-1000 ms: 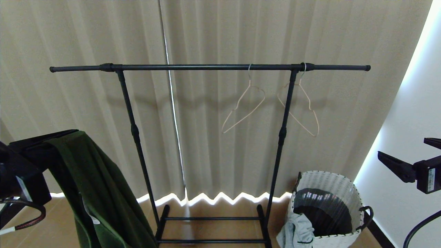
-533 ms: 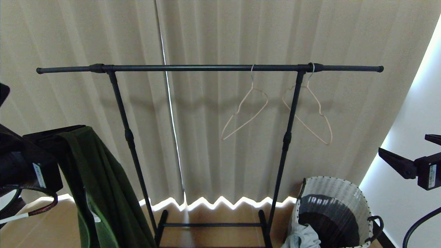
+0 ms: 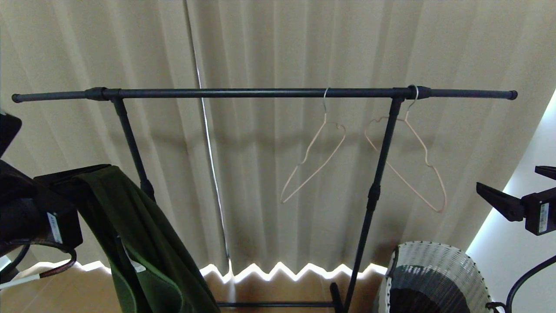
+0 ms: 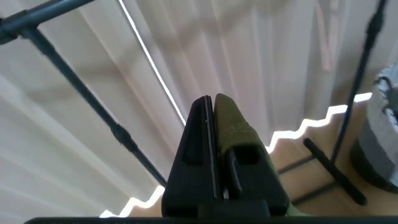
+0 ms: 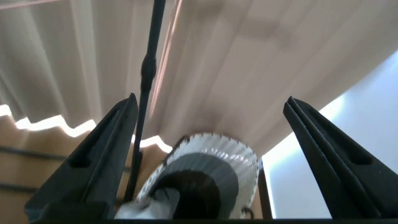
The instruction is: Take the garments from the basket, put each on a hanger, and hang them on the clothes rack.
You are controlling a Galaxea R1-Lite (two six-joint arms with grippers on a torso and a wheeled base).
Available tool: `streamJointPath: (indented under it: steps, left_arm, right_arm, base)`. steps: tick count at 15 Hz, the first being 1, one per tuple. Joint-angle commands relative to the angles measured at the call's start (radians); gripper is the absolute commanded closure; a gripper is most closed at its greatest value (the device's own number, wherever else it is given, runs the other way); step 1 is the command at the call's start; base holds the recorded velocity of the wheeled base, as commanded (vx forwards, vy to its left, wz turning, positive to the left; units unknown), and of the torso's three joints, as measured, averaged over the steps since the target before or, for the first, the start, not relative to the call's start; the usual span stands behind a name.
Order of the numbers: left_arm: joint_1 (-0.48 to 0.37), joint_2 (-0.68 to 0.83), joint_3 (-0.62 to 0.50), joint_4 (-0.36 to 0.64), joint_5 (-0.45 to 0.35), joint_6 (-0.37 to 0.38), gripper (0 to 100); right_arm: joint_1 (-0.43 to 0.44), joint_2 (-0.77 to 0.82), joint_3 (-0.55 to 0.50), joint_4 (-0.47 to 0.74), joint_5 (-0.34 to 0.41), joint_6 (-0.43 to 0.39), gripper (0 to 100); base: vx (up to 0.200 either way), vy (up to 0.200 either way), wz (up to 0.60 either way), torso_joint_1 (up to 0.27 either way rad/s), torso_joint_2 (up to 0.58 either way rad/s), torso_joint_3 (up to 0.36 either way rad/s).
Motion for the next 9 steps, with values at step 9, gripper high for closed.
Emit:
streamJointPath:
  steps: [9]
  left_arm:
    - [0.001, -0.107, 0.128, -0.019, -0.041, -0.002, 100]
  right_arm:
    - [0.007, 0.123, -0.131, 0.111, 0.002, 0.091, 0]
  base:
    - [0.111, 0.000, 0.00, 0.001, 0.00, 0.000]
